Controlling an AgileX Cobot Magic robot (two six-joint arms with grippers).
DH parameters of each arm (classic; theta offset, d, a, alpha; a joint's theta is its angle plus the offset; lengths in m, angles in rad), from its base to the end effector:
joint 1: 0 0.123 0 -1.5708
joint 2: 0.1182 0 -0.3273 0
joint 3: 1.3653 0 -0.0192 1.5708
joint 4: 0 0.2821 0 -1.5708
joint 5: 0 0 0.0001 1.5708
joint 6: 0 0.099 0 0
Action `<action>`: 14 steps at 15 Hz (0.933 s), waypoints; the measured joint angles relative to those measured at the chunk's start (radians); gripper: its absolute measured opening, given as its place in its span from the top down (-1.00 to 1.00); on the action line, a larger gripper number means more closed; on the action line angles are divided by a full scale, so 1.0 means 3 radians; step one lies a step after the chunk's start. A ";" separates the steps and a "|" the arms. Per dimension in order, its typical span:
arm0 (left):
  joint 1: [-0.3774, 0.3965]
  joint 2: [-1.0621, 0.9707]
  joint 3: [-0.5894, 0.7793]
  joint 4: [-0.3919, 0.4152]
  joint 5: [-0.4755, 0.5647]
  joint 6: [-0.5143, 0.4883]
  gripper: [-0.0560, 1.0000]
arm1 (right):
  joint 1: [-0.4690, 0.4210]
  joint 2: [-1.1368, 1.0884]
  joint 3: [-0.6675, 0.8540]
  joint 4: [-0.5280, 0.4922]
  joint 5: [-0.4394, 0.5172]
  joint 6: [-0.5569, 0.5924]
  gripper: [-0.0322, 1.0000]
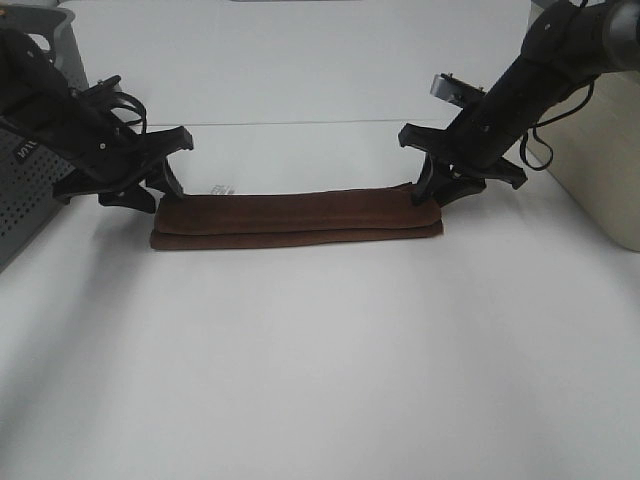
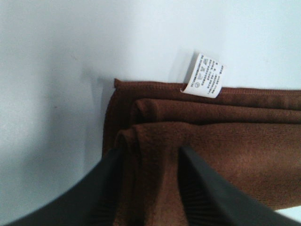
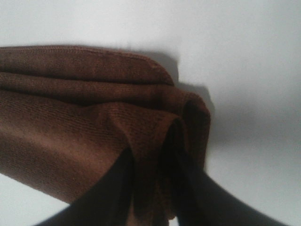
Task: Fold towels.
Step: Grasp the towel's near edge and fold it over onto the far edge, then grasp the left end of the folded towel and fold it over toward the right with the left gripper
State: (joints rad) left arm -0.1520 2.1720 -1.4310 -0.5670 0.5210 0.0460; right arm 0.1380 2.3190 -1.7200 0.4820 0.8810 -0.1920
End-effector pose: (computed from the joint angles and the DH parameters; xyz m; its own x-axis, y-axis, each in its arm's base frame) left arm 0.4844 -0.1010 0.1276 -0.9089 -0.2923 -0.2974 -0.1535 0.8976 -0.4131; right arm 0.5166 0.1075 0.1237 -0.9819 -0.0147 -0.1890 -0.0860 0.9230 0.3750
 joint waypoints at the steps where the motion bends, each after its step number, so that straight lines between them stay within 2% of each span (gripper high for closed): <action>1: 0.0000 0.0000 0.0000 0.0003 0.0000 0.0003 -0.27 | 0.0000 -0.0007 -0.0003 0.0000 0.0000 0.0000 -0.15; 2: 0.0000 0.0000 0.0000 0.0027 0.0013 0.0017 -0.39 | 0.0000 -0.0013 -0.0003 0.0000 0.0000 0.0000 -0.31; 3: 0.0000 0.0000 0.0000 0.0040 0.0023 0.0033 -0.52 | 0.0000 -0.0017 -0.0003 -0.0007 0.0003 0.0000 -0.62; 5: 0.0000 0.0010 0.0000 0.0097 0.0033 0.0100 -0.56 | 0.0000 -0.0050 -0.0003 -0.0033 0.0023 0.0000 -0.82; 8: 0.0000 0.0093 0.0000 0.0097 0.0033 0.0130 -0.56 | 0.0000 -0.0080 -0.0013 -0.0033 0.0030 0.0000 -0.87; 12: 0.0000 0.0173 -0.0030 -0.0040 0.0000 0.0147 -0.49 | 0.0000 -0.0083 -0.0013 -0.0033 0.0023 0.0000 -0.87; 14: 0.0000 0.0183 -0.0030 -0.0063 -0.0037 0.0147 -0.24 | 0.0000 -0.0083 -0.0013 -0.0033 0.0007 0.0000 -0.87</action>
State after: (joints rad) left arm -0.1520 2.2270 -1.4400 -0.5860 0.5100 0.0900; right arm 0.1380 2.2940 -1.7240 0.4720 0.8830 -0.1920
